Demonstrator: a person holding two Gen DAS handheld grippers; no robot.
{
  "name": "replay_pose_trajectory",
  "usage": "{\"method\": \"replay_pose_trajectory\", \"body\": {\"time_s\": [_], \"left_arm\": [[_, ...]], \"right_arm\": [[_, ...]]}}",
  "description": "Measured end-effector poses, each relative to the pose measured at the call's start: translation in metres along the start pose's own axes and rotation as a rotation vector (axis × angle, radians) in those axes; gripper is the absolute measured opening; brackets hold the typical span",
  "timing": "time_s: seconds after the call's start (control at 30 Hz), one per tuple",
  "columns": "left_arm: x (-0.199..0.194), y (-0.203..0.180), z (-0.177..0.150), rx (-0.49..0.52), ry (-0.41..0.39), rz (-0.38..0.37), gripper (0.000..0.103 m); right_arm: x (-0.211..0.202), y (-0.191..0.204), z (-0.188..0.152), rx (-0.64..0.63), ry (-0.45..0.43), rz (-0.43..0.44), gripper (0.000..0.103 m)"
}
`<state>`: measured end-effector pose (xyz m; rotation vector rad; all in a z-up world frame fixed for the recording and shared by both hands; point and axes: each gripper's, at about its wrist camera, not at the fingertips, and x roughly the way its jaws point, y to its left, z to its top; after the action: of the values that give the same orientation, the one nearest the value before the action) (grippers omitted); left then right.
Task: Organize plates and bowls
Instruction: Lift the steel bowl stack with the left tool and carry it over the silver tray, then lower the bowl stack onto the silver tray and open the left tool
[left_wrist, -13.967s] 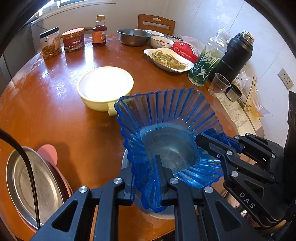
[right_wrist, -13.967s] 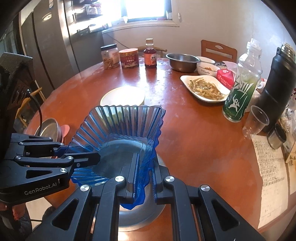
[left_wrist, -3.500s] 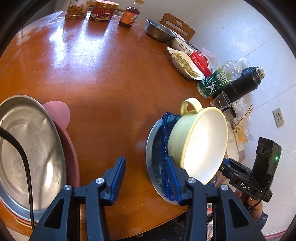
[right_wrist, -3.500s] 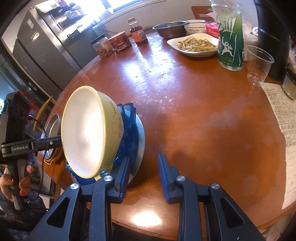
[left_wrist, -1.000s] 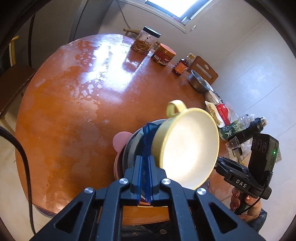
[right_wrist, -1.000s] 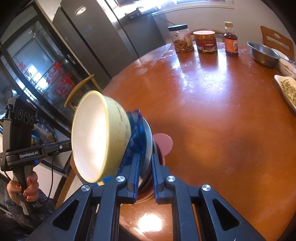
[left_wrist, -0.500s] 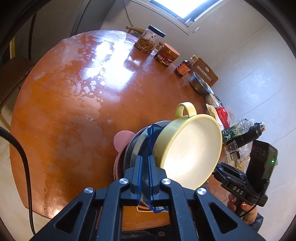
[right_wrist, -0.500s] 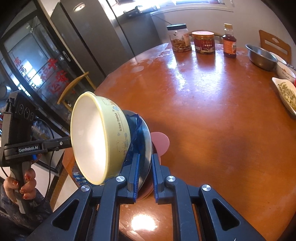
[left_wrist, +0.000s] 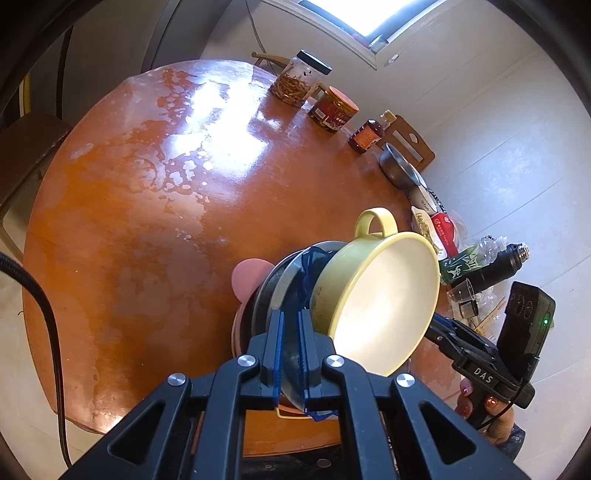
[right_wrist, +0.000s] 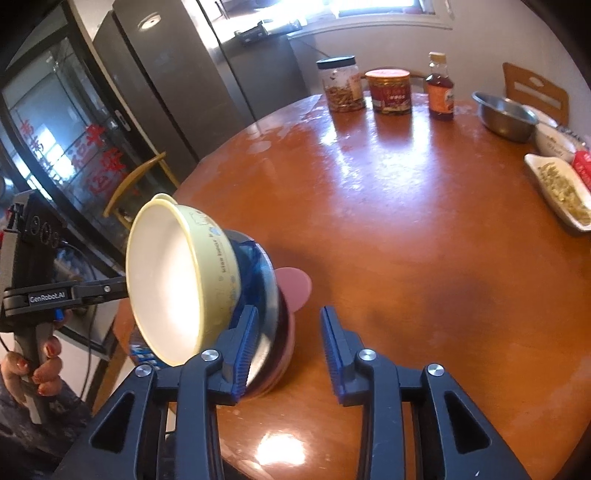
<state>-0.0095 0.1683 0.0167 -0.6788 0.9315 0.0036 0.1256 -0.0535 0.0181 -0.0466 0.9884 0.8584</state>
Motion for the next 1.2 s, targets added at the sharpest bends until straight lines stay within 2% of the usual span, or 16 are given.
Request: {"method": "replay_pose_trajectory", "body": {"time_s": [0.23,0.37,0.4,0.47,0.53,0.83,1.2], "left_arm": [[-0.006,-0.003,-0.001,0.027,-0.026,0.039,0.012],[-0.015,0.0,-0.001,0.035,-0.054,0.068,0.032],[-0.017,0.001,-0.001,0.035,-0.059,0.074,0.034],[-0.019,0.005,-0.001,0.031,-0.061,0.08,0.034],[-0.02,0.01,-0.002,0.025,-0.061,0.089,0.034],[-0.004,0.023,-0.007,0.052,-0.011,0.168,0.034],[0.025,0.032,-0.008,0.073,0.061,0.134,0.034]], "right_arm": [[-0.01,0.001,-0.001,-0.022,-0.028,-0.058,0.037],[-0.015,0.0,-0.003,-0.033,-0.044,-0.1,0.038],[-0.016,-0.002,-0.003,-0.029,-0.045,-0.097,0.038],[-0.017,-0.005,-0.005,-0.012,-0.046,-0.093,0.039],[-0.02,-0.009,-0.008,0.001,-0.049,-0.096,0.045],[-0.012,-0.023,-0.026,0.032,0.001,-0.067,0.045],[0.019,-0.022,-0.039,0.05,0.078,0.01,0.045]]}}
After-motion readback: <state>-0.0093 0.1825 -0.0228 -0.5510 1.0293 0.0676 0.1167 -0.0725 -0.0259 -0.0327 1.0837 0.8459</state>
